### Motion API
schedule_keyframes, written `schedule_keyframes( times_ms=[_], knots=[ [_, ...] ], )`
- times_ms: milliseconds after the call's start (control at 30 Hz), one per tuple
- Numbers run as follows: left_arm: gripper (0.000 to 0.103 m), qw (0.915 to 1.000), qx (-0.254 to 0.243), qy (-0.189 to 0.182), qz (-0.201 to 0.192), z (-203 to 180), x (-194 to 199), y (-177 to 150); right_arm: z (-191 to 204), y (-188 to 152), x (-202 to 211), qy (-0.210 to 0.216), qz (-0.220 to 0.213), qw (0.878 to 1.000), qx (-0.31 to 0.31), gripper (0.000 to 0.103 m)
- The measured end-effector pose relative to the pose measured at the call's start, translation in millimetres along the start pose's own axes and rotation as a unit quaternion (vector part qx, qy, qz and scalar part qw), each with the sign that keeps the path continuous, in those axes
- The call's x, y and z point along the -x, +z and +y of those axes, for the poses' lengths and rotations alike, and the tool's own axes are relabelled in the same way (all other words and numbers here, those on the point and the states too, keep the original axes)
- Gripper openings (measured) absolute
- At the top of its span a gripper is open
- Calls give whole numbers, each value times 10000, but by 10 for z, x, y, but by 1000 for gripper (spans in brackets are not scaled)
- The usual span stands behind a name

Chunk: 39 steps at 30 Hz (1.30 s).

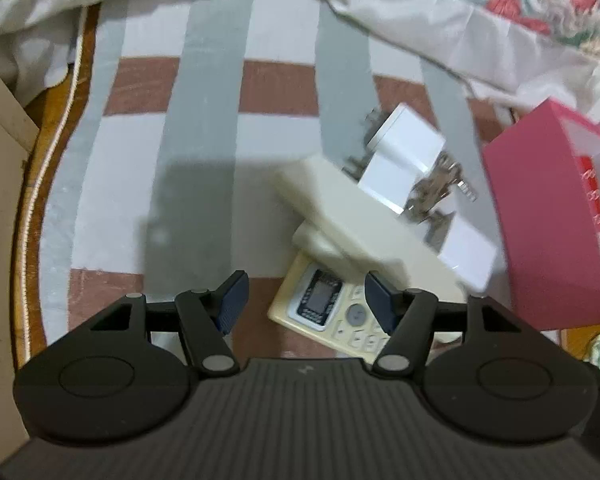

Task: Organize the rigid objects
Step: 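Move the left gripper back to the cream TCL remote, then close the left gripper on the cream TCL remote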

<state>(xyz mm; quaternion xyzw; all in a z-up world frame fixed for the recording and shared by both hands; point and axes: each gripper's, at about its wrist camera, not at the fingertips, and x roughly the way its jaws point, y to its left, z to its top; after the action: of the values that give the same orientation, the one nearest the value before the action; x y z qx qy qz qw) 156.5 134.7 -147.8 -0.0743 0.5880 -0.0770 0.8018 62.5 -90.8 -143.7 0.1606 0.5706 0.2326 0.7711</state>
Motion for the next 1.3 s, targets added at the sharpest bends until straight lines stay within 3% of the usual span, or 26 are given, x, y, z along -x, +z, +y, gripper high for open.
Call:
schedule_keyframes(
  times_ms=[133, 233, 300, 333, 367, 433, 500, 567, 700, 800, 967, 1300],
  knots=[
    [65, 9997, 128, 120, 150, 35, -248, -50, 56, -63, -142, -255, -40, 9996, -73, 82],
    [61, 9994, 314, -156, -26, 71, -267, -100, 96, -65, -172, -403, -133, 9991, -91, 82],
    [52, 9990, 316, -275, -125, 73, -263, -147, 87, -69, -165, -411, -166, 9989, -145, 81],
    [46, 9985, 357, -405, -96, 72, -250, -166, 91, -71, -161, -461, -164, 9988, -93, 74],
    [46, 9981, 409, -460, 8, 56, -248, -187, 96, -73, -153, -558, -156, 9983, -17, 73],
    [46, 9990, 290, -332, -46, -10, -213, -247, 64, -80, -122, -661, -165, 9977, 11, 58],
    [46, 9989, 294, -344, 131, -41, -200, -291, 0, -82, -75, -704, -195, 9973, -42, 54],
    [46, 9979, 427, -423, 254, -38, -193, -347, -59, -82, -42, -716, -193, 9972, -72, 54],
    [47, 9977, 598, -283, 122, -84, -186, -401, -38, -82, -63, -754, -213, 9969, 17, 54],
    [47, 9969, 672, -182, 358, -136, -137, -455, 45, -99, -74, -980, -205, 9946, 263, 54],
    [47, 9981, 579, 112, 177, -260, 3, -639, 36, -107, 3, -805, 19, 9967, 133, 55],
    [47, 9976, 665, 16, -205, -377, 481, -906, 286, -187, 391, -776, 107, 9927, 916, 55]
  ],
)
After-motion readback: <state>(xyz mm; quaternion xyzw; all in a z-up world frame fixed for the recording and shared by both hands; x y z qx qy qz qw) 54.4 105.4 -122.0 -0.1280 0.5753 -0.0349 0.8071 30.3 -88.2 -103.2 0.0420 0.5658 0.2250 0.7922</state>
